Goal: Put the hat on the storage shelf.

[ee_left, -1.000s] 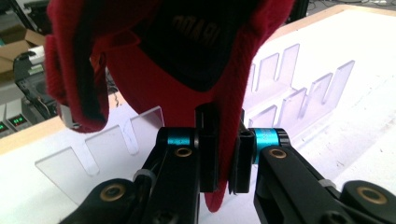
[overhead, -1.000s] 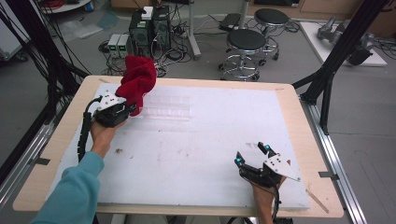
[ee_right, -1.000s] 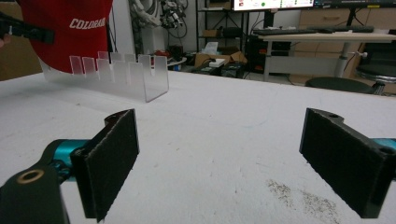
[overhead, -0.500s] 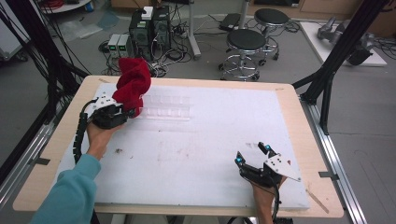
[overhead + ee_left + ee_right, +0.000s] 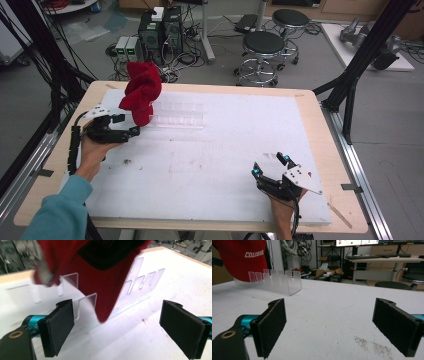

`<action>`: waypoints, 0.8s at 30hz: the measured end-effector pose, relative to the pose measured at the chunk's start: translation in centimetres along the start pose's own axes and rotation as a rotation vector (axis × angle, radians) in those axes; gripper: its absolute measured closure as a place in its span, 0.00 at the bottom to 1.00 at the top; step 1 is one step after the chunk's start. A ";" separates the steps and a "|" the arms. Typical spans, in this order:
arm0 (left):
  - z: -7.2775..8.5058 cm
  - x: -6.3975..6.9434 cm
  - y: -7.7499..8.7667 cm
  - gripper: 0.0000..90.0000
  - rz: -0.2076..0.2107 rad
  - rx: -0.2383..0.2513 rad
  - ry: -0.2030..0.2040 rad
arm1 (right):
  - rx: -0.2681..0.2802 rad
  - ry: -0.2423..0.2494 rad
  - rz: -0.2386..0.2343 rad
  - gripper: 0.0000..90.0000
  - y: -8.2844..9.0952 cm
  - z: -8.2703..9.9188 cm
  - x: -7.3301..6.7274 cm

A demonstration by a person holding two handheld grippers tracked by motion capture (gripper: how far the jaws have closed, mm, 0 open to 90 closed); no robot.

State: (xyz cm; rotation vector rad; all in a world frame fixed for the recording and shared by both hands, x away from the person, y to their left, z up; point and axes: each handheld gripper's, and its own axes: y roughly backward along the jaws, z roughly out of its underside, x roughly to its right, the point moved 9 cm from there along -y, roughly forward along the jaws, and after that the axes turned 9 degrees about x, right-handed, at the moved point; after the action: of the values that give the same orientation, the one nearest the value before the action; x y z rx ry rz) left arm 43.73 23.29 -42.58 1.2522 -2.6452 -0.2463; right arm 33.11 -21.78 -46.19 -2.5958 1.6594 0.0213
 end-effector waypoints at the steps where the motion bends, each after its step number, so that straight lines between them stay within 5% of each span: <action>1: 0.0 -0.1 0.7 0.14 0.003 0.013 -0.002 | 0.000 0.000 0.001 0.12 0.0 0.0 0.0; 7: 0.2 0.3 4.5 0.14 0.044 0.111 -0.021 | 0.004 0.008 0.003 0.12 0.0 0.0 -0.1; 17: 3.2 3.9 7.8 0.14 0.138 0.290 -0.083 | 0.005 0.017 0.004 0.12 0.0 0.0 -0.1; 24: 5.7 4.1 8.2 0.16 0.113 0.295 -0.073 | 0.004 0.019 0.002 0.12 0.0 0.0 -0.1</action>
State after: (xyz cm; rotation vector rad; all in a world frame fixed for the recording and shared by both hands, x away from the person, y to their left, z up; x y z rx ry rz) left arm 33.69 25.59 -45.70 1.1859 -2.8831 0.1240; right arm 33.04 -21.66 -46.18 -2.5994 1.6671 -0.0062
